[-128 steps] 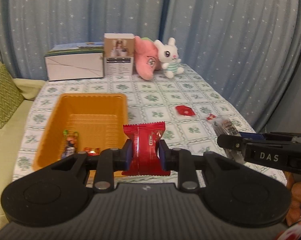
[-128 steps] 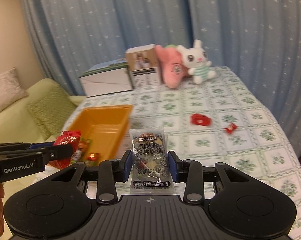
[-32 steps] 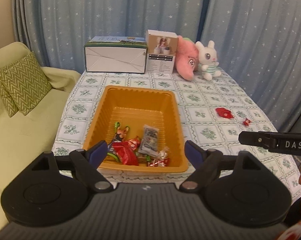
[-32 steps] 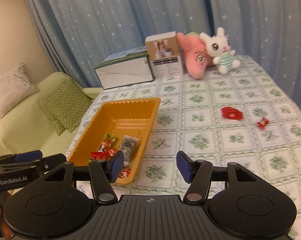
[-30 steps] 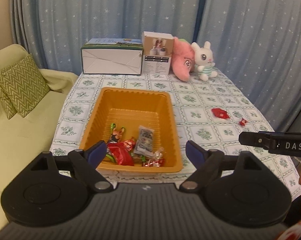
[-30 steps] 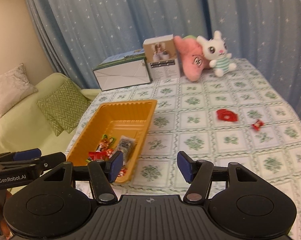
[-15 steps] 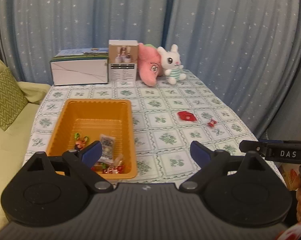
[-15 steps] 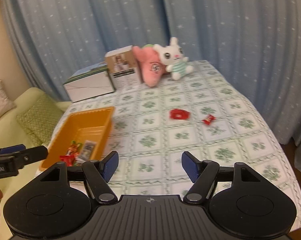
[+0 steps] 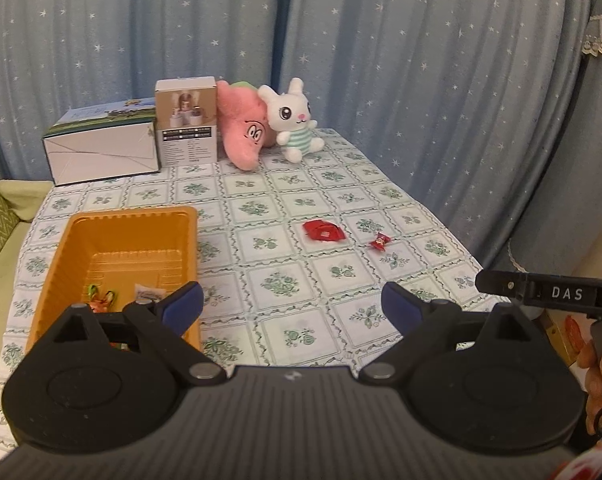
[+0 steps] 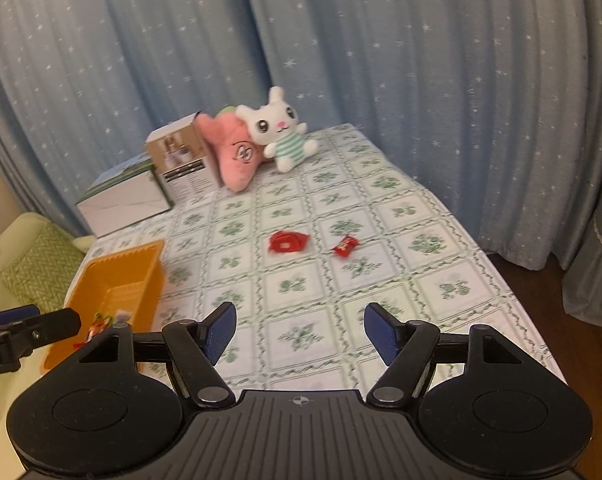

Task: Organize snacks
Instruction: 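Move both open tools back toward the last two red candies, then grasp the small red wrapped candy with the right tool while the left tool grasps the red packet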

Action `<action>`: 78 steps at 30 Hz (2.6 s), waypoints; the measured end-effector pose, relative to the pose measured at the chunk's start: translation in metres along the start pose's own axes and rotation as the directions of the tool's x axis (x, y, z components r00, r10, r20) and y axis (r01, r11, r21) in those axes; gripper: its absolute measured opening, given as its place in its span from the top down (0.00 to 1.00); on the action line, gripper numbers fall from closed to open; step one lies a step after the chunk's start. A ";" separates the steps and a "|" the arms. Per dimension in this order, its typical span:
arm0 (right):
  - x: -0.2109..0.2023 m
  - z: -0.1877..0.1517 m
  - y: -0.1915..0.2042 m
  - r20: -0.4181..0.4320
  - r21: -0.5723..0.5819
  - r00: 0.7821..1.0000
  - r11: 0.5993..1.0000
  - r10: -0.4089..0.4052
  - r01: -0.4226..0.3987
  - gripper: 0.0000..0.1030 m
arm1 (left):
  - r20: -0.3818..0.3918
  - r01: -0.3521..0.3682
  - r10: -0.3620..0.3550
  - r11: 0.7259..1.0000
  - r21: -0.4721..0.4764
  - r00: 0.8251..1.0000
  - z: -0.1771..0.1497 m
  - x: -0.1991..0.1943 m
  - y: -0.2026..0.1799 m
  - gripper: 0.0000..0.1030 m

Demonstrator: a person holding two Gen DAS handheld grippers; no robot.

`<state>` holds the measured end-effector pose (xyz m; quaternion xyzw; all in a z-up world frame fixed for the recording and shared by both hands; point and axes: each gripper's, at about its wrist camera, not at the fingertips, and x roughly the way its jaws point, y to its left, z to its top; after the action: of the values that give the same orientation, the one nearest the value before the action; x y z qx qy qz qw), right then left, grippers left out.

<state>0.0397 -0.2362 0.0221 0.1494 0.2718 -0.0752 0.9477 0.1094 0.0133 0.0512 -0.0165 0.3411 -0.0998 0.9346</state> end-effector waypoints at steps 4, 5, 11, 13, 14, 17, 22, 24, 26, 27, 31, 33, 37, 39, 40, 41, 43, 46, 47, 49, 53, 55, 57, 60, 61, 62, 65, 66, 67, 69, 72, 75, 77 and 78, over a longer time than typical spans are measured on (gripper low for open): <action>0.007 0.004 -0.010 -0.002 0.010 1.000 1.000 -0.017 0.017 0.31 | -0.010 0.014 -0.014 1.000 0.014 1.000 0.004 0.016 -0.007 0.08; 0.009 0.005 -0.013 -0.005 0.009 1.000 1.000 -0.021 0.021 0.31 | -0.011 0.018 -0.017 1.000 0.016 1.000 0.004 0.019 -0.008 0.08; 0.025 0.008 -0.022 -0.015 0.006 0.999 0.999 -0.044 0.044 0.31 | -0.028 0.037 -0.036 0.999 0.029 0.999 0.008 0.046 -0.016 0.08; 0.032 0.009 -0.026 -0.020 0.006 0.998 0.999 -0.052 0.052 0.31 | -0.033 0.043 -0.041 0.998 0.037 0.999 0.010 0.055 -0.019 0.08; 0.036 0.010 -0.029 -0.023 0.009 0.998 0.998 -0.055 0.055 0.31 | -0.036 0.045 -0.044 0.998 0.040 0.998 0.011 0.060 -0.020 0.08; 0.048 0.012 -0.036 -0.030 0.013 0.998 0.998 -0.061 0.061 0.31 | -0.043 0.050 -0.048 0.998 0.046 0.998 0.014 0.076 -0.022 0.08; 0.076 0.019 -0.047 -0.030 0.017 0.998 0.998 -0.062 0.063 0.31 | -0.055 0.043 -0.040 0.998 0.050 0.998 0.019 0.106 -0.021 0.08; 0.090 0.022 -0.051 -0.024 0.019 0.998 0.998 -0.055 0.056 0.31 | -0.057 0.033 -0.030 0.998 0.050 0.998 0.021 0.118 -0.020 0.08; 0.105 0.025 -0.055 -0.016 0.020 0.999 0.998 -0.051 0.051 0.31 | -0.060 0.023 -0.020 0.998 0.052 0.998 0.023 0.132 -0.018 0.08; 0.114 0.027 -0.057 -0.016 0.020 0.999 0.999 -0.047 0.048 0.32 | -0.062 0.019 -0.015 0.998 0.056 0.998 0.024 0.139 -0.018 0.08; 0.145 0.032 -0.063 -0.011 0.019 0.999 0.999 -0.043 0.043 0.32 | -0.069 0.006 -0.001 0.998 0.067 0.998 0.025 0.165 -0.018 0.08; 0.160 0.034 -0.064 -0.006 0.015 0.999 0.999 -0.034 0.035 0.40 | -0.068 0.000 0.005 0.997 0.072 0.998 0.026 0.178 -0.018 0.08; 0.187 0.037 -0.066 -0.005 -0.003 1.000 1.000 -0.022 0.022 0.48 | -0.072 -0.024 0.030 0.996 0.082 0.997 0.026 0.203 -0.017 0.08; 0.198 0.039 -0.067 -0.005 -0.006 1.000 1.000 -0.020 0.020 0.51 | -0.070 -0.024 0.029 0.997 0.079 0.997 0.025 0.212 -0.016 0.08; 0.204 0.040 -0.068 -0.012 -0.005 1.000 1.000 -0.017 0.017 0.51 | -0.068 -0.024 0.029 0.997 0.078 0.997 0.025 0.216 -0.015 0.08; 0.209 0.041 -0.068 -0.017 -0.005 1.000 1.000 -0.014 0.014 0.51 | -0.066 -0.024 0.029 0.997 0.078 0.997 0.025 0.220 -0.015 0.08; 0.219 0.043 -0.068 -0.022 -0.006 1.000 1.000 -0.015 0.015 0.52 | -0.069 -0.021 0.026 0.997 0.074 0.997 0.025 0.228 -0.013 0.08; 0.237 0.044 -0.071 -0.046 0.025 0.999 1.000 -0.011 0.012 0.52 | -0.069 -0.017 0.022 0.998 0.061 0.997 0.025 0.238 -0.010 0.08; 0.243 0.045 -0.072 -0.051 0.034 0.999 0.999 -0.014 0.016 0.53 | -0.068 -0.017 0.021 0.998 0.059 0.997 0.024 0.240 -0.009 0.08; 0.253 0.045 -0.073 -0.061 0.039 0.998 0.999 -0.021 0.023 0.57 | -0.072 -0.020 0.025 0.998 0.062 0.997 0.023 0.246 -0.007 0.08; 0.268 0.045 -0.064 -0.073 -0.011 0.996 0.999 -0.048 0.047 0.68 | -0.078 -0.018 0.023 0.998 0.058 0.997 0.021 0.253 -0.003 0.08; 0.273 0.043 -0.058 -0.087 -0.052 0.993 0.996 -0.077 0.073 0.72 | -0.079 -0.014 0.018 0.998 0.055 0.997 0.019 0.256 -0.001 0.08; 0.275 0.041 -0.053 -0.079 -0.097 0.992 0.991 -0.098 0.090 0.75 | -0.083 -0.011 0.016 0.998 0.057 0.996 0.018 0.259 0.001 0.08; 0.278 0.041 -0.050 -0.075 -0.133 0.991 0.986 -0.112 0.102 0.75 | -0.090 -0.008 0.013 0.998 0.061 0.996 0.017 0.265 0.002 0.08; 0.280 0.041 -0.050 -0.073 -0.141 0.991 0.985 -0.116 0.105 0.75 | -0.090 -0.008 0.014 0.998 0.061 0.996 0.017 0.266 0.002 0.08; 0.281 0.041 -0.050 -0.072 -0.148 0.991 0.983 -0.117 0.106 0.75 | -0.089 -0.006 0.012 0.998 0.061 0.996 0.018 0.267 0.002 0.08; 0.284 0.041 -0.048 -0.069 -0.161 0.991 0.981 -0.118 0.106 0.75 | -0.090 0.002 0.005 0.998 0.069 0.996 0.019 0.270 0.001 0.08; 0.285 0.041 -0.047 -0.069 -0.169 0.991 0.980 -0.118 0.105 0.75 | -0.093 0.004 0.003 0.997 0.076 0.996 0.019 0.272 0.000 0.08; 0.285 0.041 -0.047 -0.070 -0.176 0.991 0.979 -0.117 0.103 0.75 | -0.096 0.006 0.001 0.997 0.080 0.995 0.018 0.274 -0.001 0.08; 0.285 0.043 -0.048 -0.075 -0.188 0.990 0.976 -0.121 0.105 0.82 | -0.101 0.013 -0.004 0.996 0.087 0.995 0.017 0.279 -0.001 0.08; 0.278 0.048 -0.056 -0.077 -0.144 0.992 0.986 -0.099 0.087 0.83 | -0.113 0.023 -0.009 0.992 0.121 0.994 0.018 0.288 -0.005 0.09; 0.266 0.058 -0.065 -0.045 -0.095 0.994 0.991 -0.096 0.091 0.83 | -0.117 0.036 -0.016 0.985 0.171 0.993 0.022 0.300 -0.011 0.14; 0.259 0.063 -0.069 -0.030 -0.071 0.995 0.993 -0.094 0.092 0.83 | -0.104 0.041 -0.020 0.979 0.198 0.994 0.024 0.309 -0.015 0.14; 0.257 0.064 -0.071 -0.026 -0.064 0.995 0.994 -0.093 0.092 0.83 | -0.106 0.037 -0.015 0.977 0.210 0.994 0.024 0.315 -0.017 0.15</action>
<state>0.2719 -0.3397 -0.0818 0.1077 0.2942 -0.1083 0.9434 0.3570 -0.0663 -0.1282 0.0840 0.3762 -0.1485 0.9107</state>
